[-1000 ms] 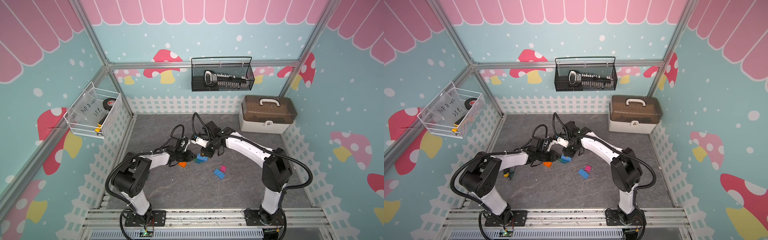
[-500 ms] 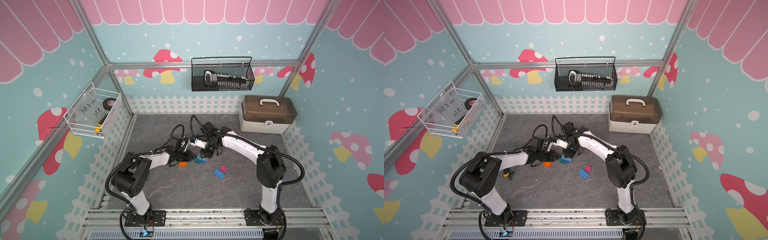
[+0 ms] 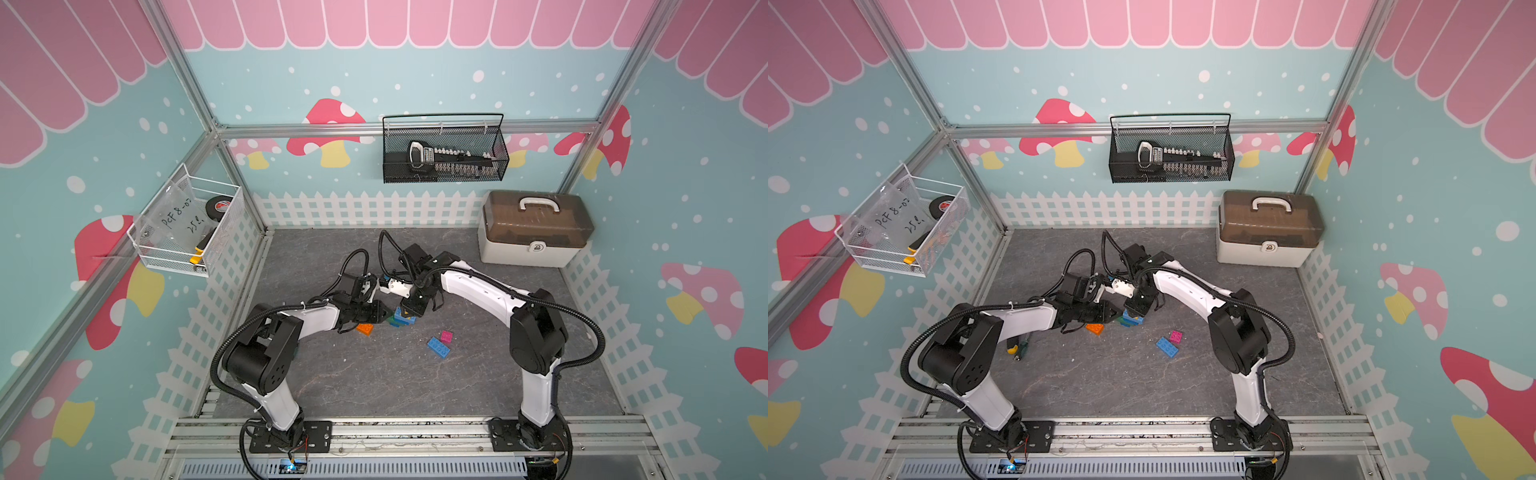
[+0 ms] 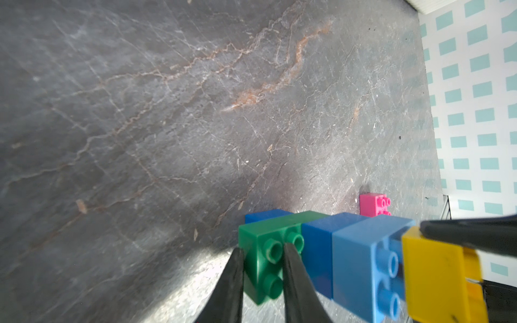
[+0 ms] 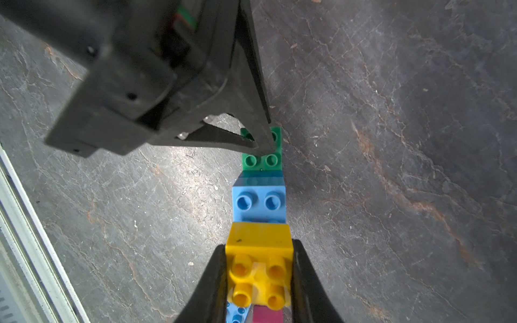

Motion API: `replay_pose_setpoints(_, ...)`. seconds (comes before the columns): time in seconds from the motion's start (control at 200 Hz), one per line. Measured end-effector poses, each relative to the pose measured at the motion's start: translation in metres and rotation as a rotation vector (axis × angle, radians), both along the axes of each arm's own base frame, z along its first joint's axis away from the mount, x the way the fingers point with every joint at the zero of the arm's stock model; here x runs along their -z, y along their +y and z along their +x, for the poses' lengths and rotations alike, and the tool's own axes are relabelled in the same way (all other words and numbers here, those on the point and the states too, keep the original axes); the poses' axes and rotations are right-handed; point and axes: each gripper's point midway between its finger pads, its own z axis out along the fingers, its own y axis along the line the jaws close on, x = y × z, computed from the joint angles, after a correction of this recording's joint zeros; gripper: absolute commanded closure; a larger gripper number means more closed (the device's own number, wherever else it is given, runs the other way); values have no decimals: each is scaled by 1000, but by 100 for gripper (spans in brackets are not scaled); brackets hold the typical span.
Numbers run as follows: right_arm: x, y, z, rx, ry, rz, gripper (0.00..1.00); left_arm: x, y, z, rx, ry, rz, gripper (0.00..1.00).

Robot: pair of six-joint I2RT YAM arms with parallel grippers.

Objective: Assemble a heart with lego
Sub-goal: Assemble the lego brick with the lego brick.

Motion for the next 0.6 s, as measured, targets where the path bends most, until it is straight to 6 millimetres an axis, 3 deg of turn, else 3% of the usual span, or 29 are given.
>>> replay_pose_setpoints(0.6,6,5,1,-16,34,-70,78,0,0,0,-1,-2,1,78)
